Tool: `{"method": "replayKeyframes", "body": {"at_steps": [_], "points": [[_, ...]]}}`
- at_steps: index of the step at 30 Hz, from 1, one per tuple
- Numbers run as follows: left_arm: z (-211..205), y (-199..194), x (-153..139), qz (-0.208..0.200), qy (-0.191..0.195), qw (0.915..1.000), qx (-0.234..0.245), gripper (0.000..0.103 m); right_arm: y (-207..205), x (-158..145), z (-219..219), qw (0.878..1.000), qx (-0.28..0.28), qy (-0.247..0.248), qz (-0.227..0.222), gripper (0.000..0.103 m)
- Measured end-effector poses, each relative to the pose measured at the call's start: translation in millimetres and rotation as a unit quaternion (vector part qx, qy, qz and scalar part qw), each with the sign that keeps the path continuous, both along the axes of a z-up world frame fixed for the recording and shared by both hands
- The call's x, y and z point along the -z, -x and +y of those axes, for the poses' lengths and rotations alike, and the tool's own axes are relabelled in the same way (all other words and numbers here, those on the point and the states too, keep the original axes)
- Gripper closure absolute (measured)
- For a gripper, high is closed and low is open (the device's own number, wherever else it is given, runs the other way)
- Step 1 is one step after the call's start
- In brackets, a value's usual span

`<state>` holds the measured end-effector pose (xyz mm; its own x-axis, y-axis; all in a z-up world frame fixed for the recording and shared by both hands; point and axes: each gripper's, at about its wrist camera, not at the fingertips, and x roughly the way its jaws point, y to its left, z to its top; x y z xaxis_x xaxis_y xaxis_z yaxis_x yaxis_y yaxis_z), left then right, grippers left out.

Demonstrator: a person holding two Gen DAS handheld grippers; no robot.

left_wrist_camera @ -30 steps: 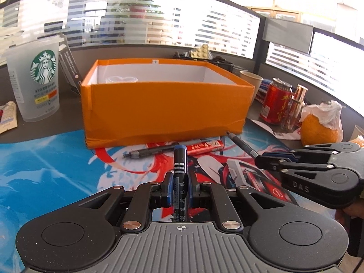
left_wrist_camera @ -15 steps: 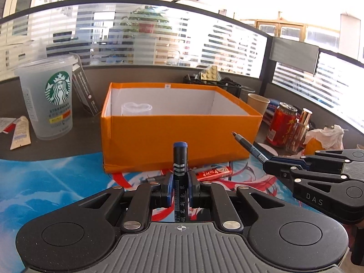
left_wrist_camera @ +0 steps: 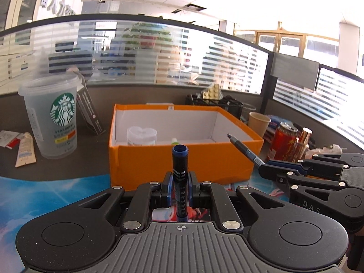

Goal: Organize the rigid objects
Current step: 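Carry the marker and pen up over the orange box with both tools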

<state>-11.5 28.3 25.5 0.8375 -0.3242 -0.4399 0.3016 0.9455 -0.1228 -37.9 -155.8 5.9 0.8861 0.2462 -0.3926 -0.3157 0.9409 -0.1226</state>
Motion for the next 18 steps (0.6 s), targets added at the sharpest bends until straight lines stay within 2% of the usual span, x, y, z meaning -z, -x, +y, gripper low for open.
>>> {"method": "replayKeyframes", "body": {"at_steps": [18], "points": [[4.6, -7.0, -33.6, -0.036, 0.011, 0.9993, 0.003, 0.092, -8.1, -28.8, 10.7, 0.999, -0.012, 0.001, -0.038, 0.094]]}}
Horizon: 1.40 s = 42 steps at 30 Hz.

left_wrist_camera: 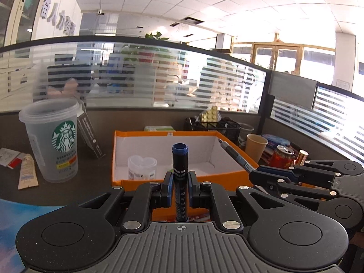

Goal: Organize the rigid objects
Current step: 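Carry the marker and pen up over the orange box with both tools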

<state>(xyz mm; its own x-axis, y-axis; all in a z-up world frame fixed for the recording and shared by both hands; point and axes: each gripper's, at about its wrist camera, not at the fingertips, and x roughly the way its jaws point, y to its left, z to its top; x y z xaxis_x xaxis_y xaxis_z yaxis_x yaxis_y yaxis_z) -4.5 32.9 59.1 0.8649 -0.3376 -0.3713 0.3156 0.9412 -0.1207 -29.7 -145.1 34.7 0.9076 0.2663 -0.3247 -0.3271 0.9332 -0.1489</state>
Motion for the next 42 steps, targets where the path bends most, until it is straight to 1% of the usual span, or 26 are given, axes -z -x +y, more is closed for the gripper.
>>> {"method": "replayKeyframes", "body": {"at_steps": [15, 22, 26, 32, 35, 40, 42], "points": [[-2.4, -19.1, -30.1, -0.036, 0.004, 0.9993, -0.006, 0.092, -17.5, -22.9, 2.1, 0.999, -0.002, -0.006, -0.032, 0.094], [-7.7, -33.3, -42.9, -0.052, 0.002, 0.9986, -0.005, 0.092, -36.7, -31.0, 0.5, 0.999, 0.002, -0.004, -0.040, 0.094], [-11.6, -41.8, -48.9, -0.060, 0.003, 0.9982, -0.004, 0.092, -46.7, -34.4, -3.6, 0.999, 0.005, -0.011, -0.042, 0.094], [-15.5, -62.6, -54.9, -0.063, 0.010, 0.9980, -0.003, 0.092, -63.1, -34.5, -8.8, 0.999, 0.007, -0.019, -0.038, 0.094], [-18.0, -73.9, -53.6, -0.057, 0.013, 0.9983, -0.001, 0.092, -75.2, -33.8, -13.2, 0.999, 0.008, -0.029, -0.030, 0.094], [-23.6, -95.3, -42.6, -0.041, 0.013, 0.9991, 0.002, 0.092, -101.9, -27.2, -18.7, 0.999, 0.012, -0.035, -0.011, 0.094], [-25.9, -104.5, -35.0, -0.029, 0.012, 0.9995, 0.004, 0.092, -113.1, -20.0, -17.2, 1.000, 0.012, -0.028, 0.000, 0.094]]}}
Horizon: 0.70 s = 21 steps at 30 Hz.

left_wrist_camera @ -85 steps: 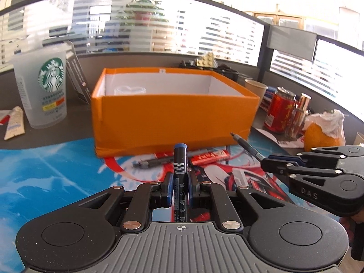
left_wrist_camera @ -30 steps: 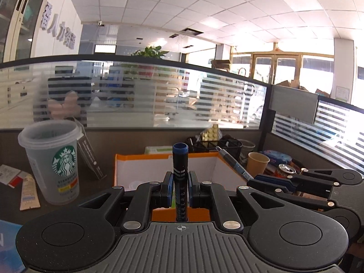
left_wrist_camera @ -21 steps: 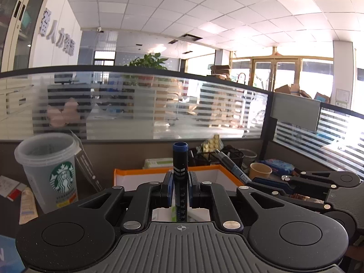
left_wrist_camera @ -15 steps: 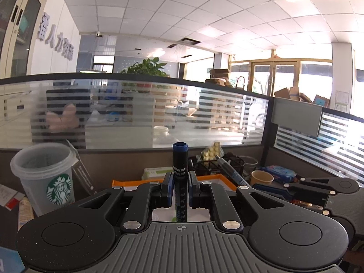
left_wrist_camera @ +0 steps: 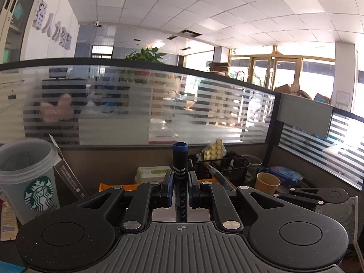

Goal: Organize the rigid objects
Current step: 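Carry the marker and pen up over the orange box with both tools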

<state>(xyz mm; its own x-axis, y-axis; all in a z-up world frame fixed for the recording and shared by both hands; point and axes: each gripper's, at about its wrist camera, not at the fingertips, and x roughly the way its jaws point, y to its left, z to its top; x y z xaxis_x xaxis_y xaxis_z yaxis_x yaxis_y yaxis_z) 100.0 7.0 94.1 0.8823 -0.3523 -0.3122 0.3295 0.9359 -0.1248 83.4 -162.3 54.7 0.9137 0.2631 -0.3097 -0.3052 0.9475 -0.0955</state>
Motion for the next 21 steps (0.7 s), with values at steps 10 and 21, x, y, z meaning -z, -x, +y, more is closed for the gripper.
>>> {"method": "replayKeyframes", "body": {"at_steps": [10, 21], "points": [[-0.3, -39.1, 39.5, 0.062, 0.004, 0.9981, 0.006, 0.092, -44.2, 39.4, 8.9, 0.998, -0.011, 0.010, 0.065, 0.094], [-2.8, -58.4, 65.9, 0.101, -0.006, 0.9947, 0.014, 0.092, -66.2, 60.7, 21.0, 0.992, -0.024, 0.048, 0.114, 0.094]]}}
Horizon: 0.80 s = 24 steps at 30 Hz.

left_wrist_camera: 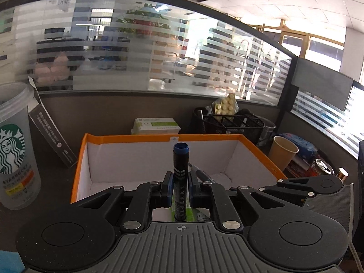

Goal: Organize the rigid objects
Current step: 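Carry the marker and pen up over the orange box with both tools, then open both tools to drop the marker and pen into the box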

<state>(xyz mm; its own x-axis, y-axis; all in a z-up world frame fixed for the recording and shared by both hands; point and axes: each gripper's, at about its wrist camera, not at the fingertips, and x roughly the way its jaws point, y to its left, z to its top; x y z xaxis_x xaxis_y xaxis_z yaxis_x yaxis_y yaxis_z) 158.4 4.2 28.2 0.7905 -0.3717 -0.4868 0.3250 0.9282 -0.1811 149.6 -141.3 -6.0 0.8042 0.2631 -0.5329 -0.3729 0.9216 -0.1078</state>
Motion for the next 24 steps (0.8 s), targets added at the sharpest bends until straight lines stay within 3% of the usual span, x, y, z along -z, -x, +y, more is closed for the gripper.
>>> {"method": "replayKeyframes", "body": {"at_steps": [7, 24], "points": [[-3.5, -3.6, 6.5, 0.012, -0.009, 0.9999, 0.004, 0.092, -4.7, -1.4, 6.0, 1.000, -0.009, 0.017, 0.016, 0.094], [-2.6, -7.1, 19.3, 0.030, -0.011, 0.9995, 0.005, 0.092, -1.9, -2.6, 10.4, 0.999, -0.009, 0.040, 0.002, 0.092]]}}
